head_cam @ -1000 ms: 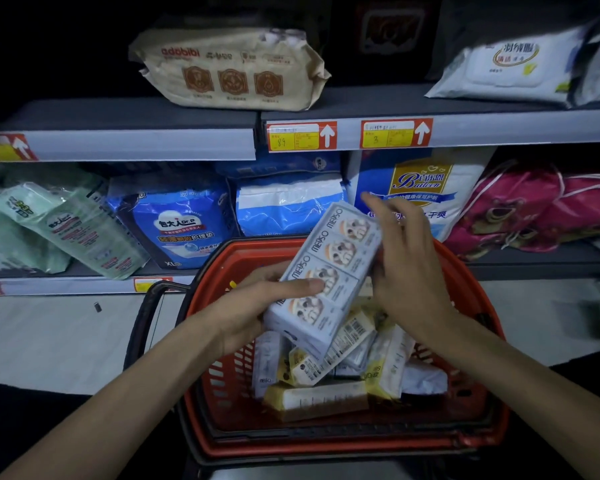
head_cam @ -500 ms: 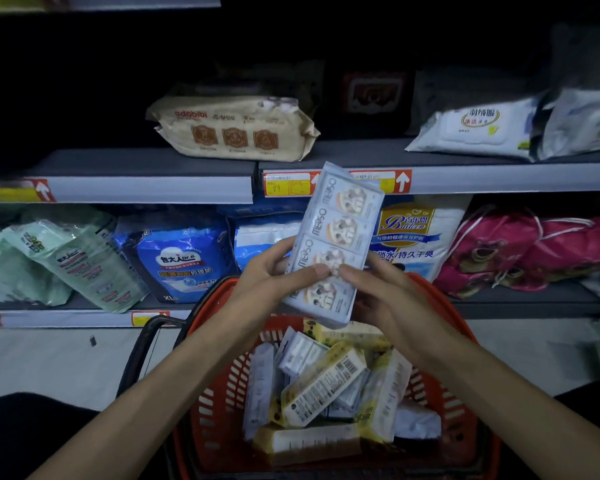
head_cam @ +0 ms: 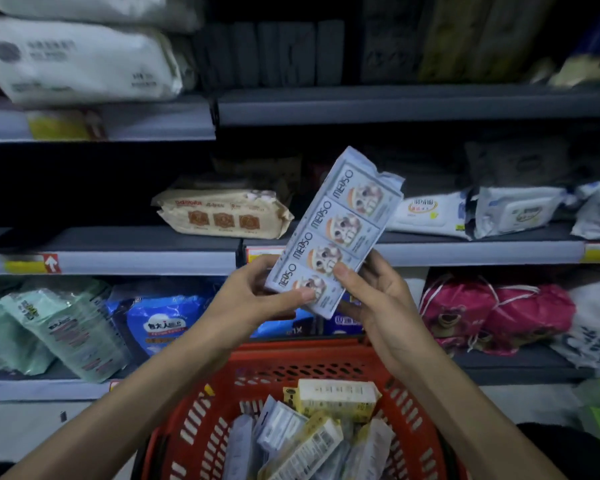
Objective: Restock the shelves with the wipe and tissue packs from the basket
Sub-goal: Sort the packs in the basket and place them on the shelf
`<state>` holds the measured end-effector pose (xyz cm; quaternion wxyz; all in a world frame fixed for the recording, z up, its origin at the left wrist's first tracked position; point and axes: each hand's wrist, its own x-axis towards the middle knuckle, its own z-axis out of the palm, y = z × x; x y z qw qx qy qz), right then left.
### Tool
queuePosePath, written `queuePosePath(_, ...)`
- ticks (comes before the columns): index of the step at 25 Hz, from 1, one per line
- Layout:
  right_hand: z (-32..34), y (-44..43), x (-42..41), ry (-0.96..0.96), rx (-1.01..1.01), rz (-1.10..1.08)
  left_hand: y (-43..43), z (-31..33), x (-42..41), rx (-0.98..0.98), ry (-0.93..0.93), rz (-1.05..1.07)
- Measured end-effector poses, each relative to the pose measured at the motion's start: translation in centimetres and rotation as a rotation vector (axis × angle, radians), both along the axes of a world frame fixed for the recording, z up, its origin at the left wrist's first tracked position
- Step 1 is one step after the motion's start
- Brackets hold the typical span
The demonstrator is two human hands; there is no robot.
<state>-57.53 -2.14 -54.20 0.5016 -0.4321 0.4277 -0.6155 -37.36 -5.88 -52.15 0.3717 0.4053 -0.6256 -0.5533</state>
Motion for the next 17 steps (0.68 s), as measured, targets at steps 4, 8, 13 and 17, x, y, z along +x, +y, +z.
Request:
queuePosePath(4, 5.7, -1.0, 0.2, 0.069, -0.078, 0.005, -0.2, 4.8, -0.2, -0.082, 0.053, 0.021)
queuePosePath(8, 12.0, -2.5, -0.5, 0.132, -0.117, 0.006, -0.6, 9.0, -0.8, -0.169, 0.154, 0.045)
queuePosePath(13, 17.0, -4.4, 0.3, 0.184, -0.145, -0.004, -1.3, 12.3, -1.8, -0.244, 0.274, 0.168)
queuePosePath(17, 18.6, -6.8, 2.7, 0.144, -0.086, -0.02, -2.0, 13.9, -2.1, -0.438, 0.239, 0.341)
